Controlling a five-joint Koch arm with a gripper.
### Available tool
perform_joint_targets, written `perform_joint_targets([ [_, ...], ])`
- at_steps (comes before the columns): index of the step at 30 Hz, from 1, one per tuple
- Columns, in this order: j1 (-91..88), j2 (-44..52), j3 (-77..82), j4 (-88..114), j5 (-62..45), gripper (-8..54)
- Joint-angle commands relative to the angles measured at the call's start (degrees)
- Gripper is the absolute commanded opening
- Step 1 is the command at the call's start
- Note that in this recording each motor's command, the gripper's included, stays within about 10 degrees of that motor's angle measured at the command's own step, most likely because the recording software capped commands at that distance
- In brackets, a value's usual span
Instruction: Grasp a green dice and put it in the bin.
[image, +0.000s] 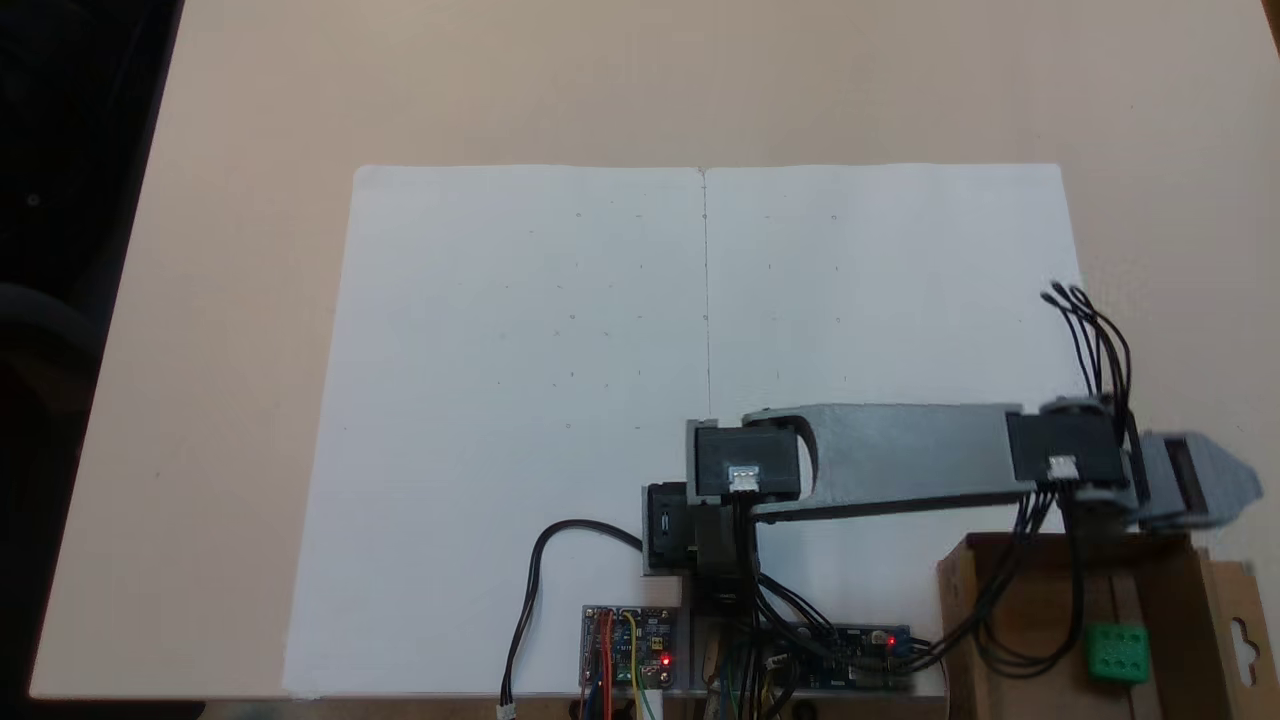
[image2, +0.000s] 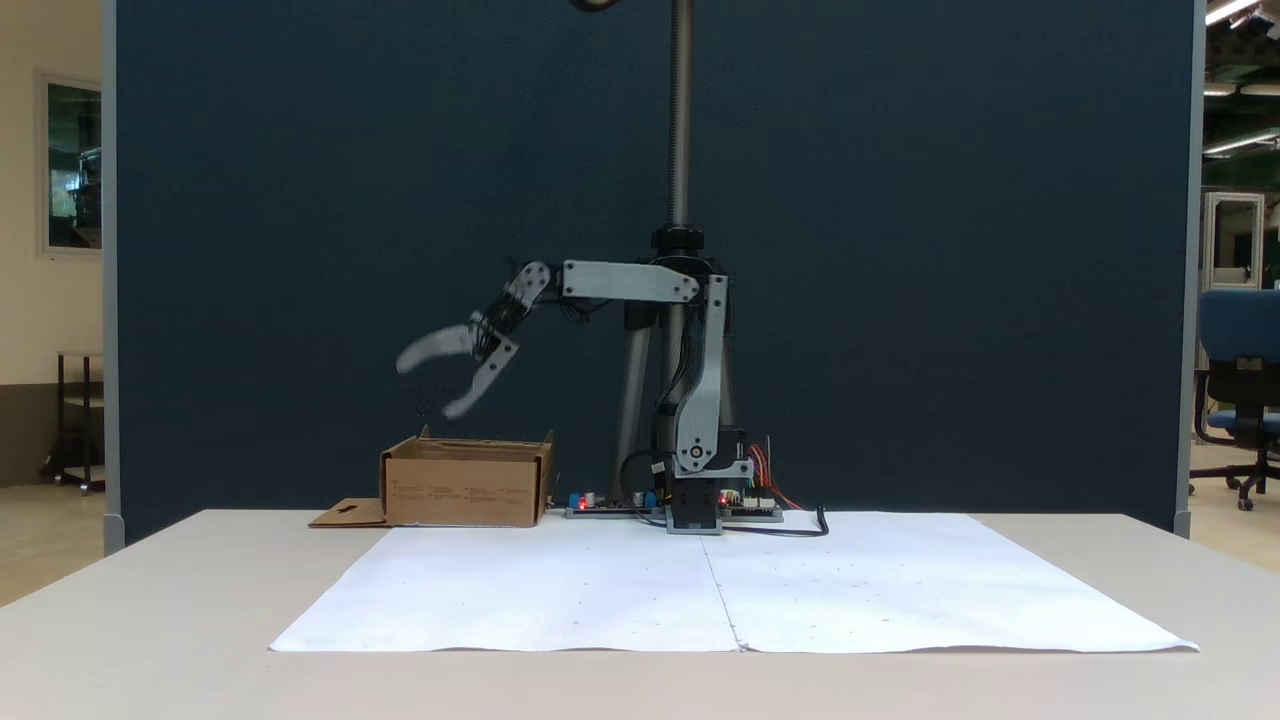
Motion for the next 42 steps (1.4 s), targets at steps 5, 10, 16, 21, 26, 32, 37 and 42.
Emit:
perform_joint_targets([
  [5, -17.8, 6.3, -3.1, -14.8, 11.2, 44.4],
  [10, -34.7, 8.0, -3.1, -17.2, 11.2, 44.3],
  [16, -53.4, 10.2, -2.5, -17.1, 11.1, 44.2],
  [21, -68.5, 15.6, 2.6, -17.2, 11.1, 43.9],
  [26, -80.3, 21.4, 9.9, -17.8, 11.1, 44.1],
  [32, -84.8, 27.2, 29.4, -29.1, 10.7, 44.0],
  [37, -84.2, 29.8, 45.4, -37.5, 9.0, 44.0],
  [42, -83.8, 31.0, 61.1, -46.7, 3.5, 43.8],
])
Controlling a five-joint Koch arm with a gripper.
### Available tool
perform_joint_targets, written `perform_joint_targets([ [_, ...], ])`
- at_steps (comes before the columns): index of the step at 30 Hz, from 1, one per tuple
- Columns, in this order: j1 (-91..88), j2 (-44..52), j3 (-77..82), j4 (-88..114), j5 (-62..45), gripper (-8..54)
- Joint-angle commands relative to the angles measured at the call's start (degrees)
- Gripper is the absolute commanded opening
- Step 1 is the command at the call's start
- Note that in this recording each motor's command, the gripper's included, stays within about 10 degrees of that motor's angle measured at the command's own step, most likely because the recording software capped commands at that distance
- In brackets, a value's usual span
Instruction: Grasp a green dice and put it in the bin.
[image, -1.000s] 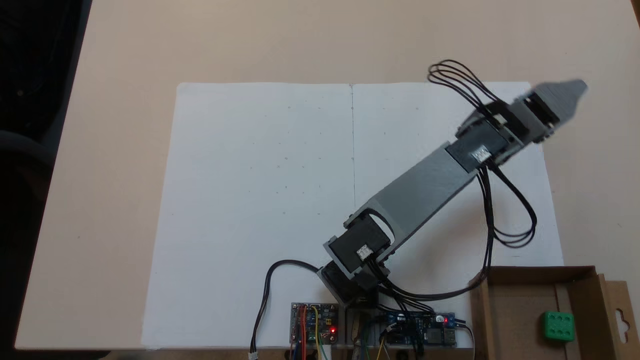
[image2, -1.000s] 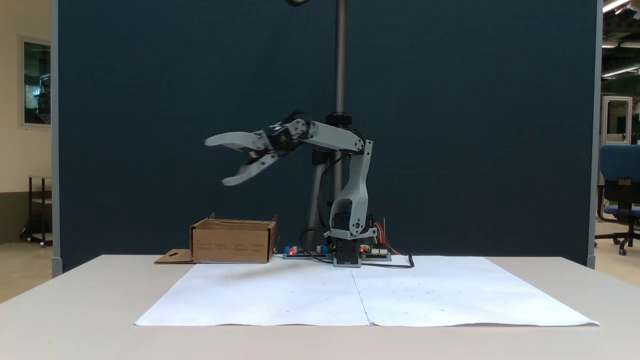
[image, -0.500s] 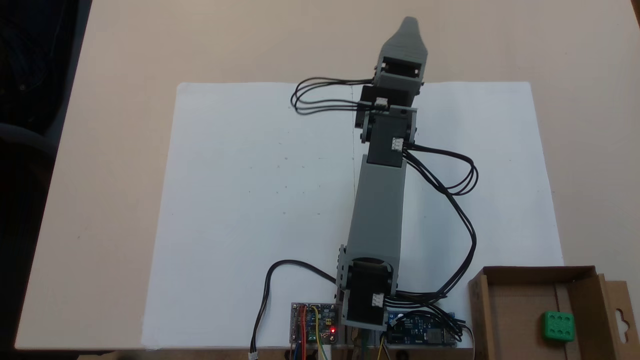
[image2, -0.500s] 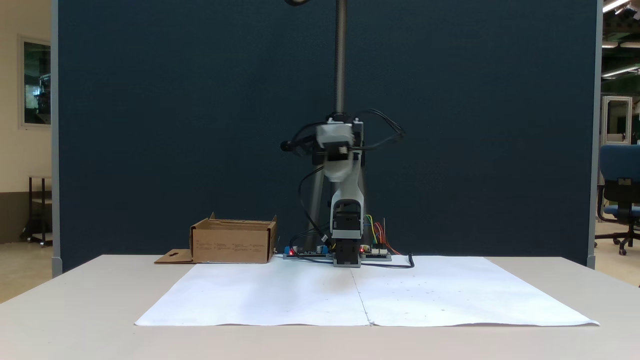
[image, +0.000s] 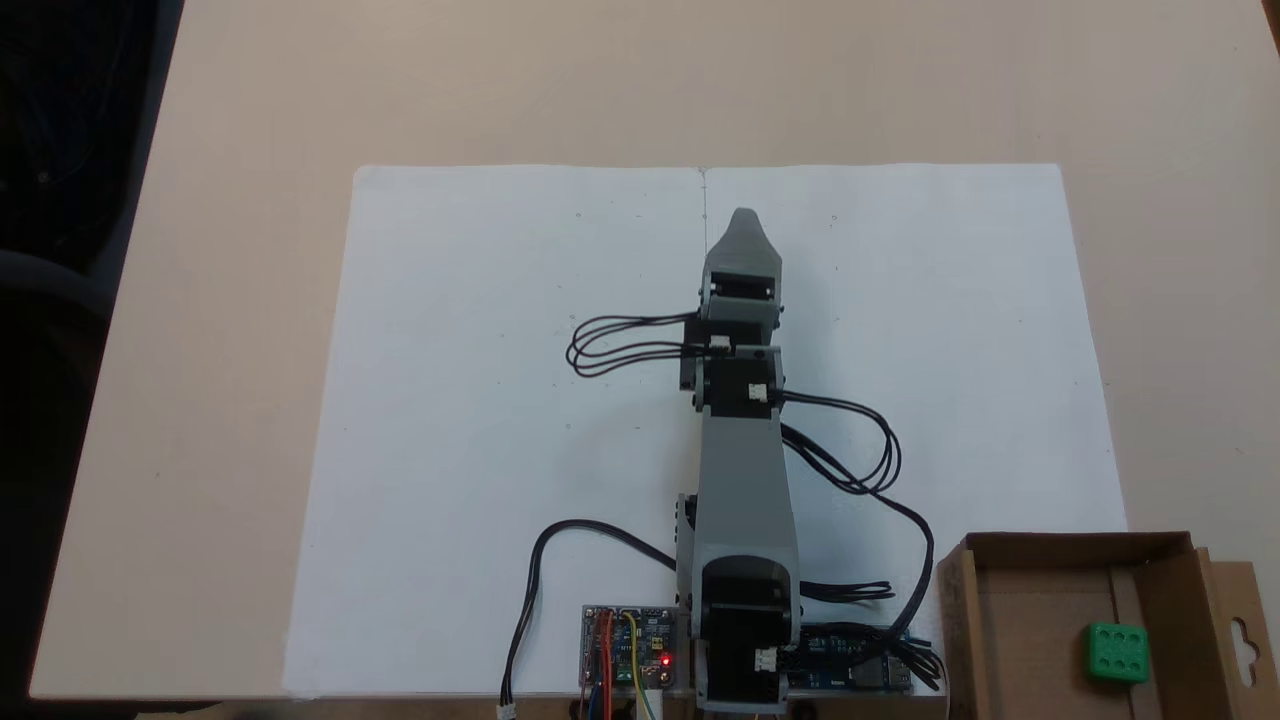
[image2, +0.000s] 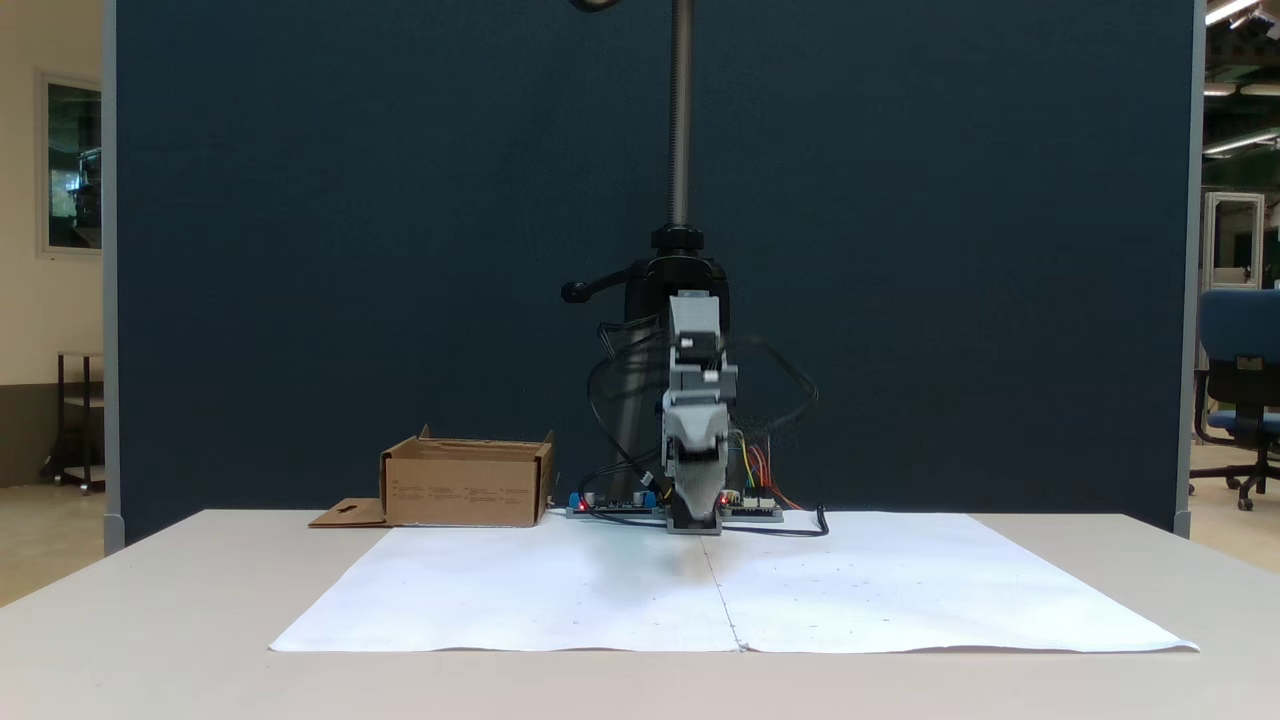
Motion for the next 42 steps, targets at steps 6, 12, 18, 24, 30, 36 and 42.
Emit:
perform_joint_targets([
  [6, 1.2, 3.3, 13.1, -19.4, -4.7, 43.1],
  [12, 1.2, 7.9, 21.2, -31.1, -4.4, 43.2],
  [18, 1.1, 11.0, 26.0, -42.3, -4.3, 43.2],
  [24, 0.4, 11.0, 29.4, -50.8, -4.3, 43.4],
  [30, 1.0, 10.9, 29.9, -57.0, -4.4, 44.3],
  [36, 0.5, 10.9, 29.9, -57.0, -4.2, 44.3],
  [42, -1.0, 10.9, 29.9, -57.0, -4.1, 44.3],
])
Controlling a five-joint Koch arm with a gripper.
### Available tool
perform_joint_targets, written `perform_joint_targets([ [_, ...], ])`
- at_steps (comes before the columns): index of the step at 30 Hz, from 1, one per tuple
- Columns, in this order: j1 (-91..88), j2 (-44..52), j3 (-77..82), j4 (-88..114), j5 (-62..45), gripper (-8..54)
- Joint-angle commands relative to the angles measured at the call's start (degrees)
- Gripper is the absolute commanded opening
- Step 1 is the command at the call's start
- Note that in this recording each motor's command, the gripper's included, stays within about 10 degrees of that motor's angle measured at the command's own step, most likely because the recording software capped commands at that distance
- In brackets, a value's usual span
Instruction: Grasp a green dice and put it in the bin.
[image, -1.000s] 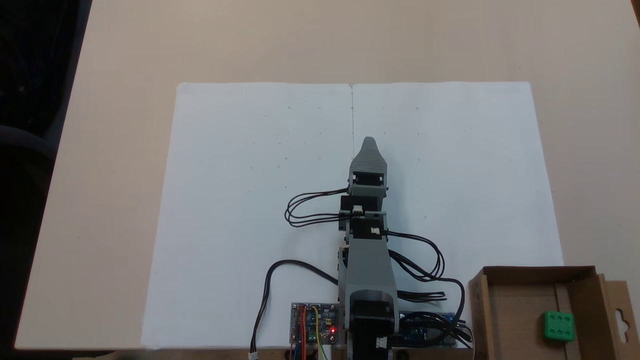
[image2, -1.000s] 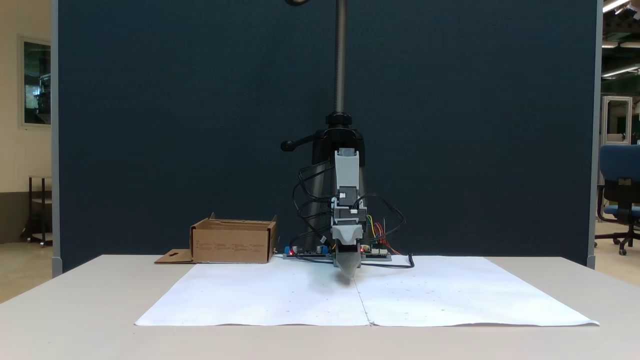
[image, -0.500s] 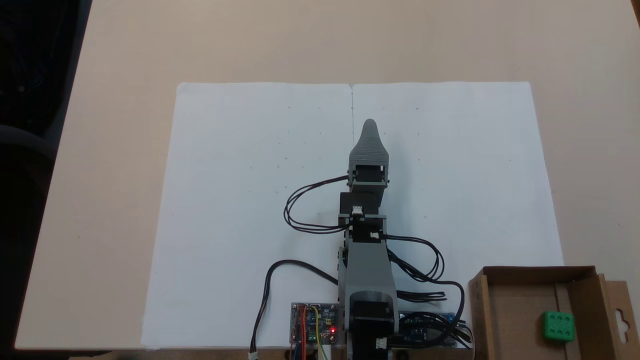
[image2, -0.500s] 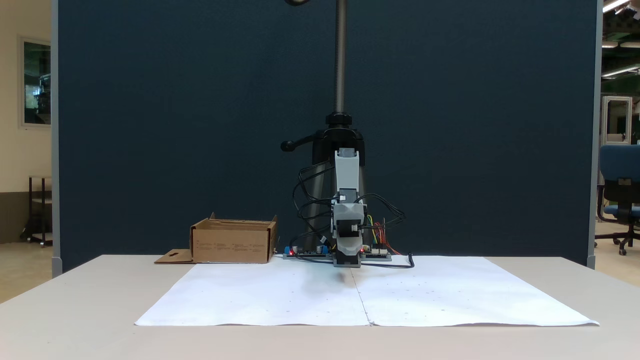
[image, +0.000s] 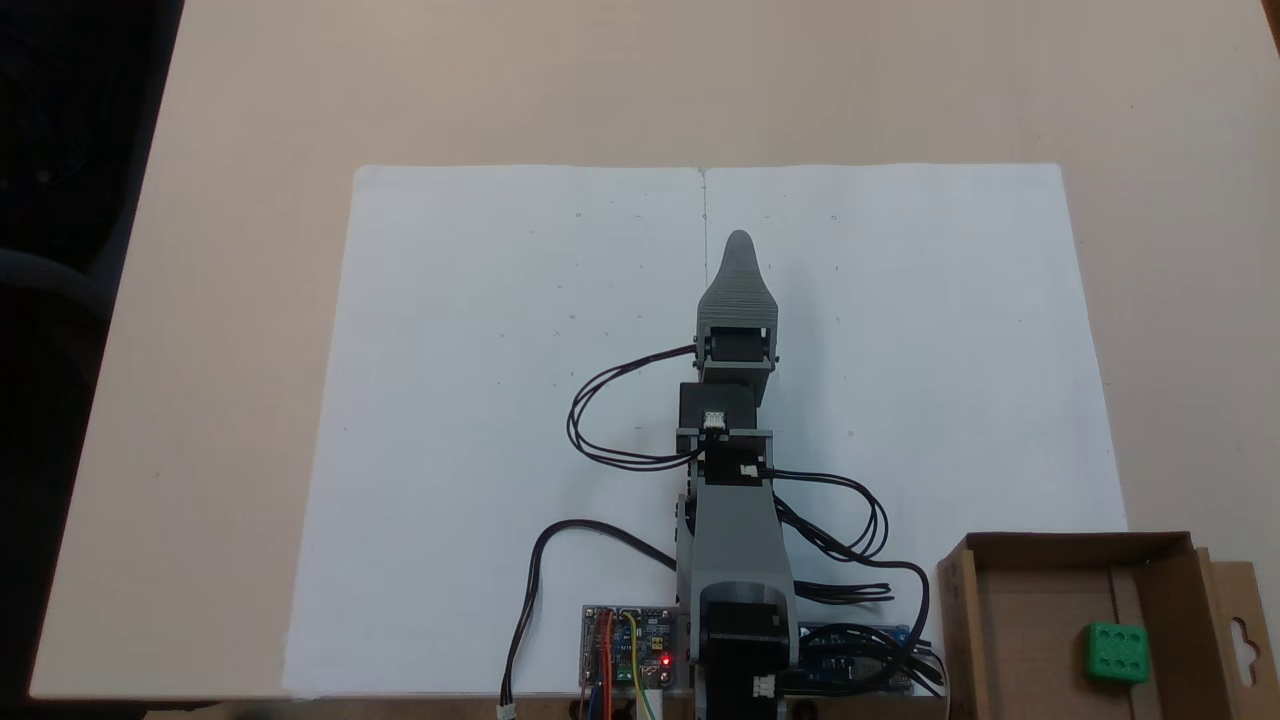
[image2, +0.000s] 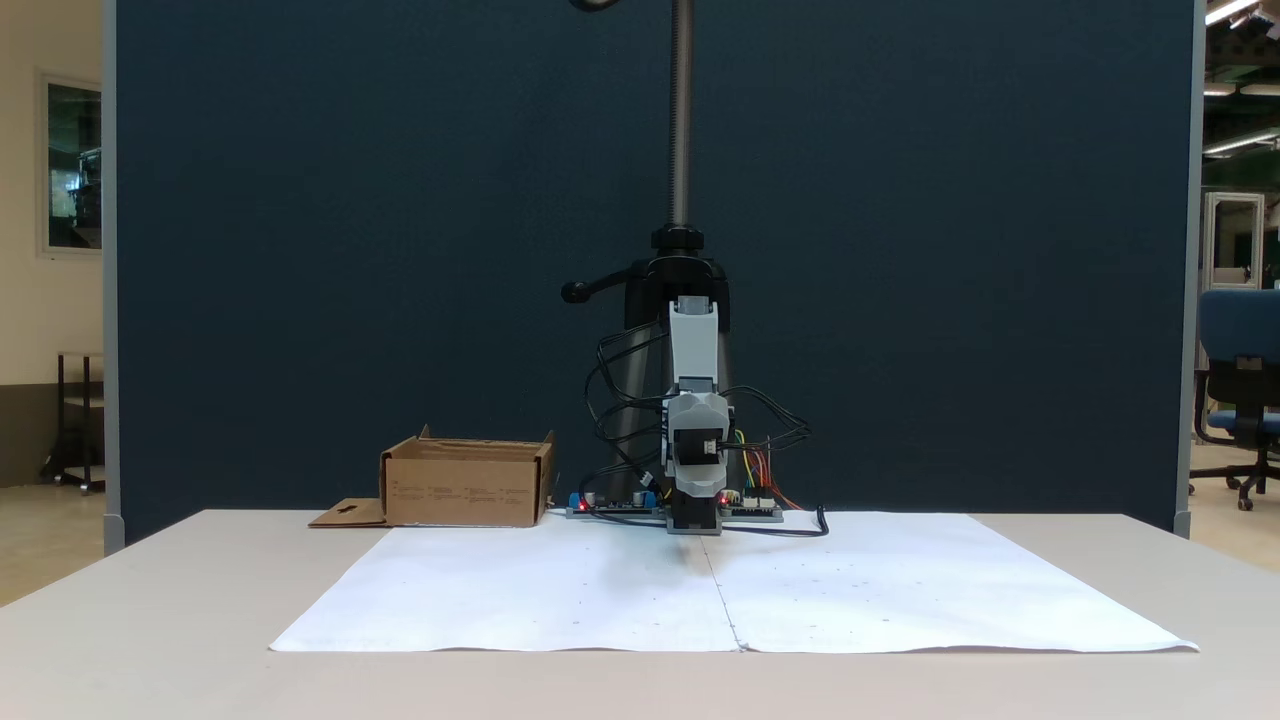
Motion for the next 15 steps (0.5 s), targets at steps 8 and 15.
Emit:
perform_joint_targets([
  [8, -2.0, 6.1, 4.2, -7.5, -2.9, 44.3],
  [15, -2.0, 6.0, 4.2, -7.5, -2.9, 44.3],
])
